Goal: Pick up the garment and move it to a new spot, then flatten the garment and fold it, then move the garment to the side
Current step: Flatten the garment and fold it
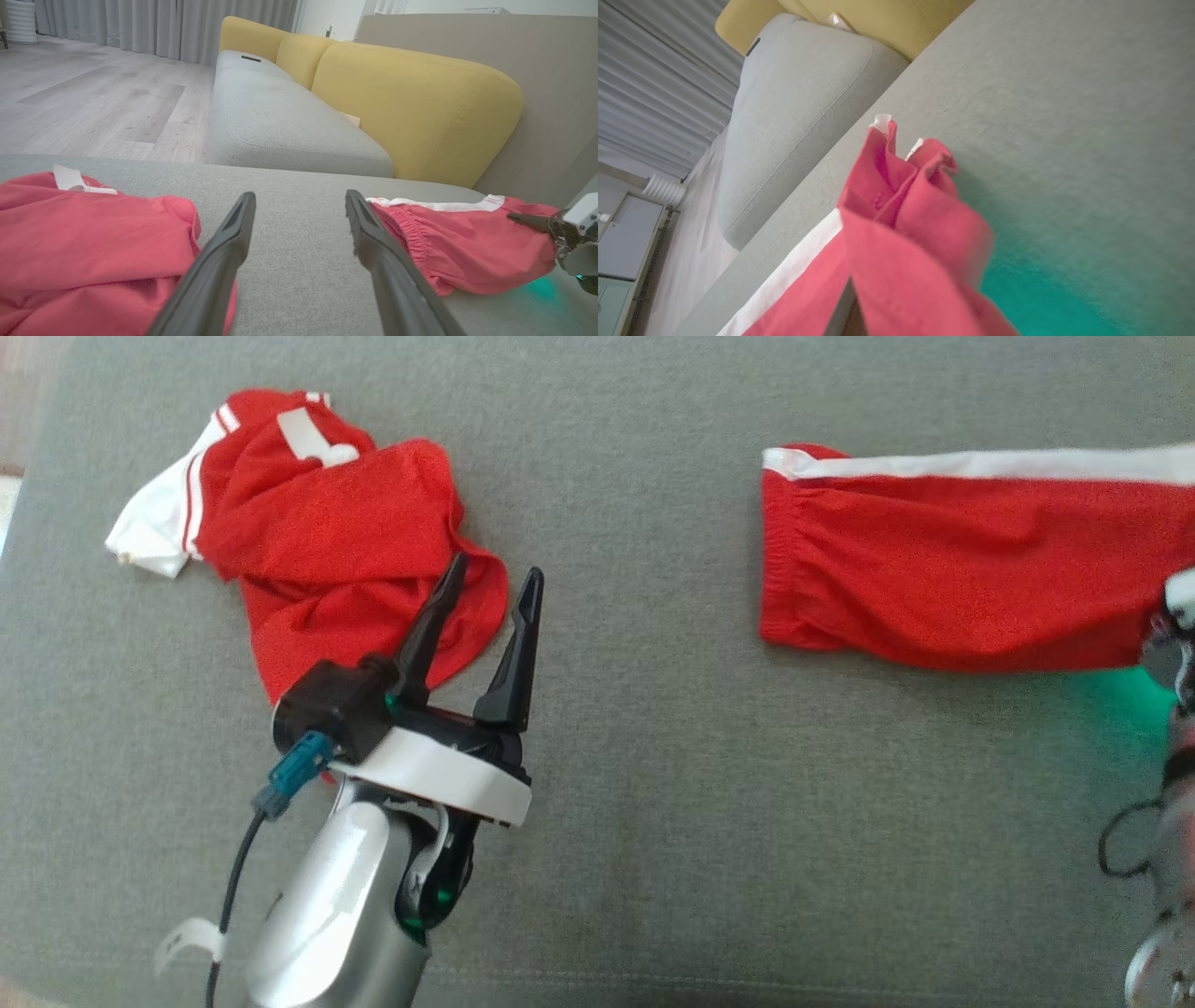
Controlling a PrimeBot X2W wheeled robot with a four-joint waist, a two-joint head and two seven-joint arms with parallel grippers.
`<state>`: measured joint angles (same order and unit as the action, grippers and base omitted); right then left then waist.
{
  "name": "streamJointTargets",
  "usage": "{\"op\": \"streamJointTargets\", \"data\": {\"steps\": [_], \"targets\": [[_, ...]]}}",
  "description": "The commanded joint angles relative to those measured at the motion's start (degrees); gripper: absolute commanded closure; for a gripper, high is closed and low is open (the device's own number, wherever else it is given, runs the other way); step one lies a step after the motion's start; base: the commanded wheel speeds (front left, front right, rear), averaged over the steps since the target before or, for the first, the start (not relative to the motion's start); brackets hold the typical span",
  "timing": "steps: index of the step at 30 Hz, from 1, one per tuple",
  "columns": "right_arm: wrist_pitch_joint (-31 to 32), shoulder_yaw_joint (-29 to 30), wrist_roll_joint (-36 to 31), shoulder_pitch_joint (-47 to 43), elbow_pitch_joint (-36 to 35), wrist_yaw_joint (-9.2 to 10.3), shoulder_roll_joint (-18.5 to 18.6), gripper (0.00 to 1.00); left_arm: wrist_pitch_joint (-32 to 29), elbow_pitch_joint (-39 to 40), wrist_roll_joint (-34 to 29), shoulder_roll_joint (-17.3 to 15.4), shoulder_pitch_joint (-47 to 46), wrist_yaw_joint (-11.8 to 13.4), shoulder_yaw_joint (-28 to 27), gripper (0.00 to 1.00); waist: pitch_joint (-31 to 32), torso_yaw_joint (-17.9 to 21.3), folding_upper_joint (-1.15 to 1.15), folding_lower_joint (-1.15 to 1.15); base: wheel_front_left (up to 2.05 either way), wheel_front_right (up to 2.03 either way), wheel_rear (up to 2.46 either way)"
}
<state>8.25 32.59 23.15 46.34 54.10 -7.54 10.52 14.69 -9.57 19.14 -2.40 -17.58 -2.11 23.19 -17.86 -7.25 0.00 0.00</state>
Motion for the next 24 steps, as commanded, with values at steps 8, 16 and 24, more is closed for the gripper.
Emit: {"op": "streamJointTargets", "data": {"steps": [8,16,24], "targets": [[-2.7,2.7,-1.8,-5.7,-4.8,0.05,-0.2,1.00,0.3,1.4,-0.6,-0.5,2.1,-0.7,-3.0,0.00,3.6,1.9,0.00,0.00,0.00,0.00,0.00],[-3.7,-0.1,-0.7,-5.2,-8.9,0.05,-2.2,1.00,0.3,1.0,-0.9,-0.5,2.8,-1.0,-3.4,0.00,4.1,1.6,0.00,0.00,0.00,0.00,0.00],[-3.7,-10.1,4.9,-8.1,-15.6,0.05,-4.3,1.00,0.3,0.6,-1.1,-0.5,3.5,-1.2,-3.8,0.00,5.6,1.1,0.00,0.00,0.00,0.00,0.00]]}}
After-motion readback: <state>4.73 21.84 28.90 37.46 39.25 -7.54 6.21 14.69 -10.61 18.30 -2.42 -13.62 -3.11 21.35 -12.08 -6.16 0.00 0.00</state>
